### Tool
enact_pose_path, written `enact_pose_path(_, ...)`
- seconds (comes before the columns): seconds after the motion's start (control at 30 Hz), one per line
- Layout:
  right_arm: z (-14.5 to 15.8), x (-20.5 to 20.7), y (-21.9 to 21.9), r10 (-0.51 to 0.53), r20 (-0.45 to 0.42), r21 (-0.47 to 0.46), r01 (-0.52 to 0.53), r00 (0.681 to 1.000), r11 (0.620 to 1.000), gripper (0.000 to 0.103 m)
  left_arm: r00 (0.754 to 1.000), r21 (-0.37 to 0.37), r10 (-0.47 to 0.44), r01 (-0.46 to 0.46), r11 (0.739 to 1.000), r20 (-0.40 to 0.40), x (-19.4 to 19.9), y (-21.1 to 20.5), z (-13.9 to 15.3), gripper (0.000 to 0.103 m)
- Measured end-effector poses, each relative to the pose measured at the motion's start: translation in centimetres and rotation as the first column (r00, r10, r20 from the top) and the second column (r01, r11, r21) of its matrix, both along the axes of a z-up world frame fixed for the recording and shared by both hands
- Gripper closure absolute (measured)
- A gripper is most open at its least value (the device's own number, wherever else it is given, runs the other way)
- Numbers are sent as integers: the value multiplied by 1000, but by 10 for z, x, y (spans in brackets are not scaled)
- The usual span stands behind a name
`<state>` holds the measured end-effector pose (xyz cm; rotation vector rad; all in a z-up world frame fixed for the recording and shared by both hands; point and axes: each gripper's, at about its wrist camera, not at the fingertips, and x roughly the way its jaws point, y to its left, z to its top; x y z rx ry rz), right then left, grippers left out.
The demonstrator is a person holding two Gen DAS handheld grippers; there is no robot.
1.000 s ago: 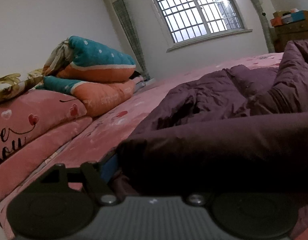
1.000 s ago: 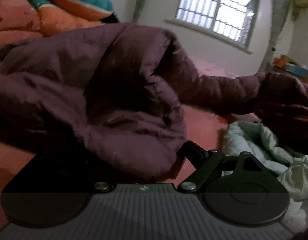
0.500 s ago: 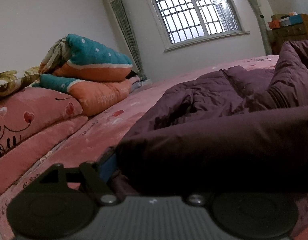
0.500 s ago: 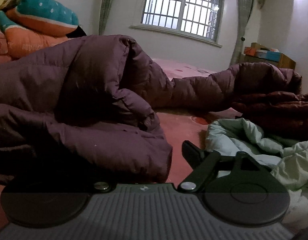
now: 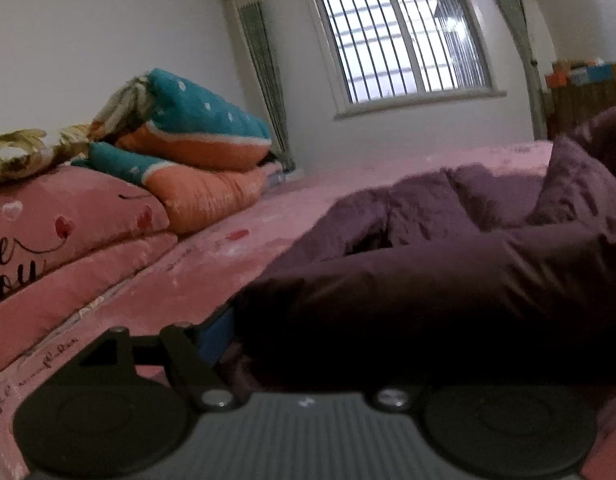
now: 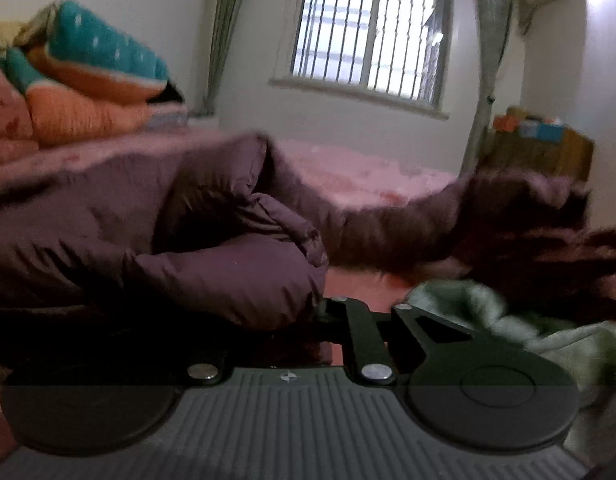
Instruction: Fold large clothes
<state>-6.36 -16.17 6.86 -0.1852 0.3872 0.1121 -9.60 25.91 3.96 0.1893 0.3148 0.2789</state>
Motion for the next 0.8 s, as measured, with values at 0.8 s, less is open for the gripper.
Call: enact_pose_path(0.8, 85, -210, -45, -89, 9, 0, 89, 996, 996, 94, 983, 9, -177, 177, 984, 44, -142, -33, 59, 27)
